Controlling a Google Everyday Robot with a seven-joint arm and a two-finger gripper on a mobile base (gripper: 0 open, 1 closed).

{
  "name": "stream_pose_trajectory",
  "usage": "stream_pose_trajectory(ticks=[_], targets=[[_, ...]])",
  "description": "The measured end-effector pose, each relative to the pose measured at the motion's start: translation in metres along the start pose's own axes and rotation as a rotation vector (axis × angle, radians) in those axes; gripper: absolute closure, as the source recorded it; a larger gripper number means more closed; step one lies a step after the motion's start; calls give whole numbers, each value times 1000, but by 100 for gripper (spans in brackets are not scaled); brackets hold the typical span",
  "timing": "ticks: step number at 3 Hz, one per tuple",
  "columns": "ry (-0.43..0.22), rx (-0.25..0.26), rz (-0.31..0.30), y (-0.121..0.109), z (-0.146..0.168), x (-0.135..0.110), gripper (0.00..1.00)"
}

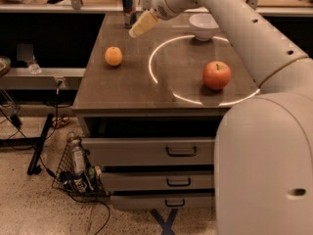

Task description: Pick redbull can

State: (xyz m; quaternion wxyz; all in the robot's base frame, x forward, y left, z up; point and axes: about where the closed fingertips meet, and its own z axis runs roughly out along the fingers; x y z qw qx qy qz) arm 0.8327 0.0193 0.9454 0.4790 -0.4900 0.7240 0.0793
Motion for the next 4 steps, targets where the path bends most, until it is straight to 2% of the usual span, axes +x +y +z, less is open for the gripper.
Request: stream_pose_trajectory(ticks=[1, 3, 4], targets=[[-98, 29, 53, -26, 32, 1, 0], [-266, 94, 132, -62, 80, -30, 0], [-282, 145, 167, -69, 108, -46, 0]])
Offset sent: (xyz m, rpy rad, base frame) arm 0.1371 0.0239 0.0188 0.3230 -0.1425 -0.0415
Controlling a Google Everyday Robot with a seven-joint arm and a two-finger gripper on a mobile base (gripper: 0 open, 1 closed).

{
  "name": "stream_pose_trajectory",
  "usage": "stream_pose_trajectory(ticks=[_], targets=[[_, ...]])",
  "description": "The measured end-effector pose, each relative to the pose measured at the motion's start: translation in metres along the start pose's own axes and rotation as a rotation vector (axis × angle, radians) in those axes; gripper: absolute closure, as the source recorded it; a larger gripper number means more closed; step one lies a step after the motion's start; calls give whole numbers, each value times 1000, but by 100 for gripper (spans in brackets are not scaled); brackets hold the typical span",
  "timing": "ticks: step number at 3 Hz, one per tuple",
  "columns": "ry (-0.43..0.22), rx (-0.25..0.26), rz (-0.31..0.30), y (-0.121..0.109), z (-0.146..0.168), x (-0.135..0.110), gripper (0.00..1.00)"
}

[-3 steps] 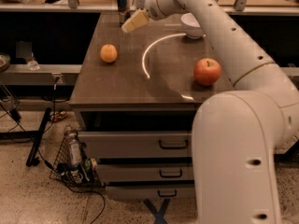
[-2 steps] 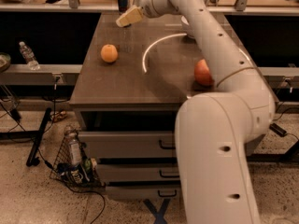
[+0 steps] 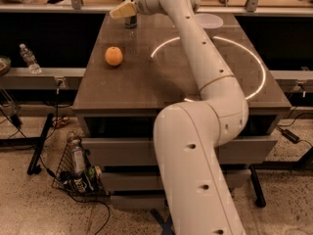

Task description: Pick redbull can

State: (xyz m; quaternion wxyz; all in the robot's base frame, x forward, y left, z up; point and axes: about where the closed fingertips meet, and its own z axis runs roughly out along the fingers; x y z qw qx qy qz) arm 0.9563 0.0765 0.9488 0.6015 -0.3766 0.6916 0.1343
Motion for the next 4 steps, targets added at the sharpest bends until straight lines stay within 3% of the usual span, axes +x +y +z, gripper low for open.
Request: stream_pose_trajectory(ticks=[3, 4], targets=[[173, 154, 34, -10, 19, 7, 0], [158, 175, 59, -18, 20, 14, 0]])
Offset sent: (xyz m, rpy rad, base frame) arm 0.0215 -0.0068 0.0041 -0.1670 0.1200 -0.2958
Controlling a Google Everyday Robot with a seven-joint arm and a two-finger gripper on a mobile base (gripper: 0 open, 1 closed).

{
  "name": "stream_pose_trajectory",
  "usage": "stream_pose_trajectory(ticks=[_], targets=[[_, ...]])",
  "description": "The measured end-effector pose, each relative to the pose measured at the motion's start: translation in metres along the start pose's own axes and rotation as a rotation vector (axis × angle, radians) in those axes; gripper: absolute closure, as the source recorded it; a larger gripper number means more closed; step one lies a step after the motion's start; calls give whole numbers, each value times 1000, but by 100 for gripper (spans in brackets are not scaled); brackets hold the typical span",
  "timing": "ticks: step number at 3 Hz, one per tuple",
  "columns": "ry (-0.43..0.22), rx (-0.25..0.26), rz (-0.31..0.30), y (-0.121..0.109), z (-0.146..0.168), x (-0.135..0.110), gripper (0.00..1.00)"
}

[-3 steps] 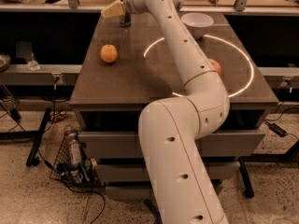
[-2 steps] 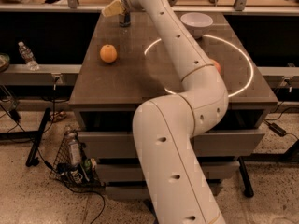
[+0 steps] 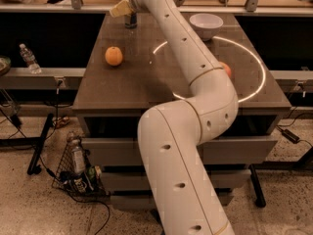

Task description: Pick redbull can

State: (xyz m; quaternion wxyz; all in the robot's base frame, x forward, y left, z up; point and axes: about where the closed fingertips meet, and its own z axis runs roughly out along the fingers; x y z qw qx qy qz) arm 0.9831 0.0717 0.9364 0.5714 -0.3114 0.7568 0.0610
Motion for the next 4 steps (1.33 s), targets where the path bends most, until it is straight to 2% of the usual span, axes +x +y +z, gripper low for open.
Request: stream_pose_trajectory(ticks=[1, 4], targets=[[-26, -1, 34, 0, 8, 5, 0], [-6, 52, 80, 13, 34, 9, 0]])
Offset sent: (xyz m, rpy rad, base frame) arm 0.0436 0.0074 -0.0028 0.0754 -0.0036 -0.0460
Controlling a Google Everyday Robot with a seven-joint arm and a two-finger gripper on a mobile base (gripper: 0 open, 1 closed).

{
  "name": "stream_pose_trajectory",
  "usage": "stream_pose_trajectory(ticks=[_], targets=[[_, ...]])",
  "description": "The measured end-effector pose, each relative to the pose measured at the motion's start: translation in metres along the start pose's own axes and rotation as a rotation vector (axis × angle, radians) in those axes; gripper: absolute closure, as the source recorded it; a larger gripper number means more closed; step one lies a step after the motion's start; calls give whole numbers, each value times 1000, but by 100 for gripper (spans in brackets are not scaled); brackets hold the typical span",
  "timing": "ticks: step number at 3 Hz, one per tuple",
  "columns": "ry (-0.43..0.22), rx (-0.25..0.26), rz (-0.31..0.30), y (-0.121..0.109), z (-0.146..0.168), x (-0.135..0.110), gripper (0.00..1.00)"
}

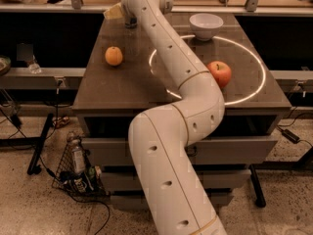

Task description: Pick redbull can

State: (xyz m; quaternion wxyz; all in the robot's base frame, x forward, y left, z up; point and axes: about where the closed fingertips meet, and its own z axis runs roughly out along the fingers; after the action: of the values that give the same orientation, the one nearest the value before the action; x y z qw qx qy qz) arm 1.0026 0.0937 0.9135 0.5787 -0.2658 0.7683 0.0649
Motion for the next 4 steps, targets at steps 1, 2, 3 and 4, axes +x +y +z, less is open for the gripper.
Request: stream_pose_trajectory(ticks=[1, 2, 3, 4], targets=[[-9, 7, 5, 1, 4, 0, 14], [-26, 28, -10, -8, 3, -2, 24], [-43, 69, -44, -28, -3, -4, 48], [-50, 115, -57, -53, -11, 0, 71]])
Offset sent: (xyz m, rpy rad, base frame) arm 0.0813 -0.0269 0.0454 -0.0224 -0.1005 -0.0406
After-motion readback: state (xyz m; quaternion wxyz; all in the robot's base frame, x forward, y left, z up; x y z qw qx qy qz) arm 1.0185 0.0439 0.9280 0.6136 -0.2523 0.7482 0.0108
